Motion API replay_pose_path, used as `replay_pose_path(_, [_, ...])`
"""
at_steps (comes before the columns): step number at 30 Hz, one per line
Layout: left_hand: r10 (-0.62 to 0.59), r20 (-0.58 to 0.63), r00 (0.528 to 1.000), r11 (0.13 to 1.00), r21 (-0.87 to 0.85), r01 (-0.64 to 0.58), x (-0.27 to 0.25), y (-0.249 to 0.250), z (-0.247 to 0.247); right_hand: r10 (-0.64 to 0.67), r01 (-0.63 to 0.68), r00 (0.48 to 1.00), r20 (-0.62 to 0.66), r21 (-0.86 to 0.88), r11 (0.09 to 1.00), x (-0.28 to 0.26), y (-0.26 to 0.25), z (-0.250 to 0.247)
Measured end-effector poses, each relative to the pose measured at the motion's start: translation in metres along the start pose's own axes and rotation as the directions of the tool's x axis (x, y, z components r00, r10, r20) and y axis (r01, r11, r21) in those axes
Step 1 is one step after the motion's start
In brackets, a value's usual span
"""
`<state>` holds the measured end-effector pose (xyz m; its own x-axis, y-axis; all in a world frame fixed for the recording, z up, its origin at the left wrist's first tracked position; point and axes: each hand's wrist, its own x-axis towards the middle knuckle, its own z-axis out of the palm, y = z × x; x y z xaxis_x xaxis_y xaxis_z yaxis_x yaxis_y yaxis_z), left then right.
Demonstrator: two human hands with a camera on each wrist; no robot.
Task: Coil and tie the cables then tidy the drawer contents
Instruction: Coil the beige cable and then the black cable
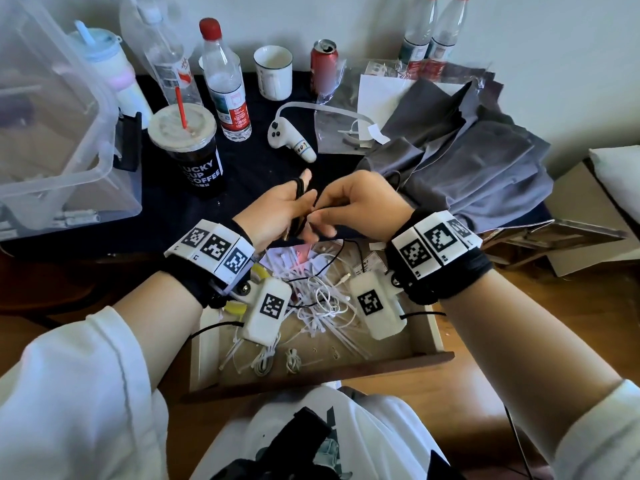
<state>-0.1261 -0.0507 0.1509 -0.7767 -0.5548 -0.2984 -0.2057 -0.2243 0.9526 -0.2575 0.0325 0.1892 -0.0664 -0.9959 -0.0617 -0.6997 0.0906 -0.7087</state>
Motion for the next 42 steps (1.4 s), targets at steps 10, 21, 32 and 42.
replay_pose_path(10, [-0.023, 0.33, 0.944, 0.969, -0.226, 0.103, -0.009, -0.001, -0.009, 0.001, 0.094, 0.947, -0.322, 0.279, 0.956, 0.009, 0.023, 0.0])
replay_pose_path(21, [0.139, 0.397, 0.907, 0.825, -0.553, 0.115, -0.01, 0.02, -0.007, 0.071, -0.01, 0.994, -0.079, 0.594, 0.804, 0.013, 0.02, 0.017])
replay_pose_path(32, [0.242, 0.125, 0.962, 0.629, -0.775, -0.057, -0.007, 0.037, -0.003, 0.143, -0.127, 0.99, -0.02, 0.35, 0.928, 0.017, 0.031, 0.044])
replay_pose_path(42, [0.109, -0.062, 0.992, 0.94, -0.32, -0.123, 0.0, 0.014, 0.007, 0.051, 0.012, 0.982, 0.179, -0.334, 0.943, 0.01, 0.014, 0.044])
